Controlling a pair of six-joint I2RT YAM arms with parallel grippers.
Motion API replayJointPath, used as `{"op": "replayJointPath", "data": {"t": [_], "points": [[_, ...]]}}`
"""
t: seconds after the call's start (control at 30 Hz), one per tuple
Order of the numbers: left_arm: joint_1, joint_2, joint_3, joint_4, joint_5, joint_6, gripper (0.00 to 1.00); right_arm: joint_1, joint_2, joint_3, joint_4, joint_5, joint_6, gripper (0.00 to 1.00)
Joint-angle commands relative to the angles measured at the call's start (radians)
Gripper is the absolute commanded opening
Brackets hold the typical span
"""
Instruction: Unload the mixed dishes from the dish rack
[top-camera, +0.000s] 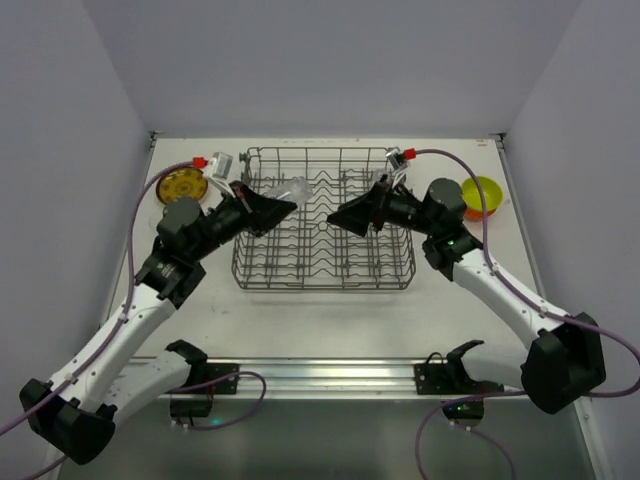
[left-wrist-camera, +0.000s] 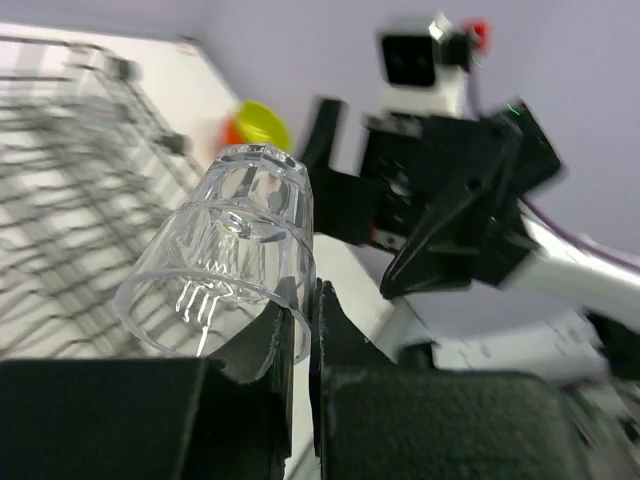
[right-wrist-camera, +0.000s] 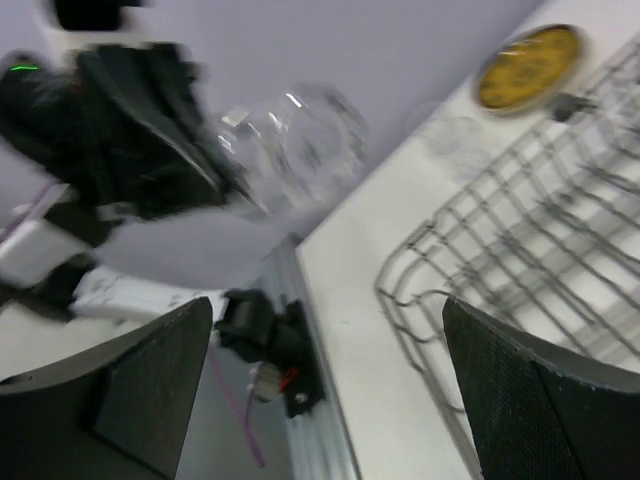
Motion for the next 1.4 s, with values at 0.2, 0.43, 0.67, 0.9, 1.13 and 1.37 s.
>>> {"op": "replayJointPath", "data": {"t": [0.2, 0.43, 0.67, 0.9, 1.13, 1.37], "points": [[0.236, 0.091, 0.389, -1.058, -0.925, 0.262, 0.0, -0.052, -0.133, 0.186, -0.888, 0.722, -0.365, 0.99], [0.708, 0.229, 0.394, -1.063, -0.661, 0.33, 0.0, -0.084, -0.178, 0.14, -0.939, 0.727, -0.407, 0.99], [0.846, 0.433, 0.397, -1.131, -0.643, 0.27, 0.0, -0.092, -0.209, 0.1, -0.918, 0.679, -0.402, 0.99], [0.866, 0.585, 0.401, -1.117, -0.561, 0.337, 0.0, -0.095, -0.206, 0.091, -0.906, 0.669, -0.393, 0.99], [0.887, 0.674, 0.403, -1.105, -0.564, 0.399, 0.0, -0.095, -0.215, 0.083, -0.892, 0.646, -0.387, 0.99], [0.89, 0.72, 0.403, -1.069, -0.563, 0.411, 0.04, -0.095, -0.23, 0.076, -0.889, 0.65, -0.388, 0.99]]}}
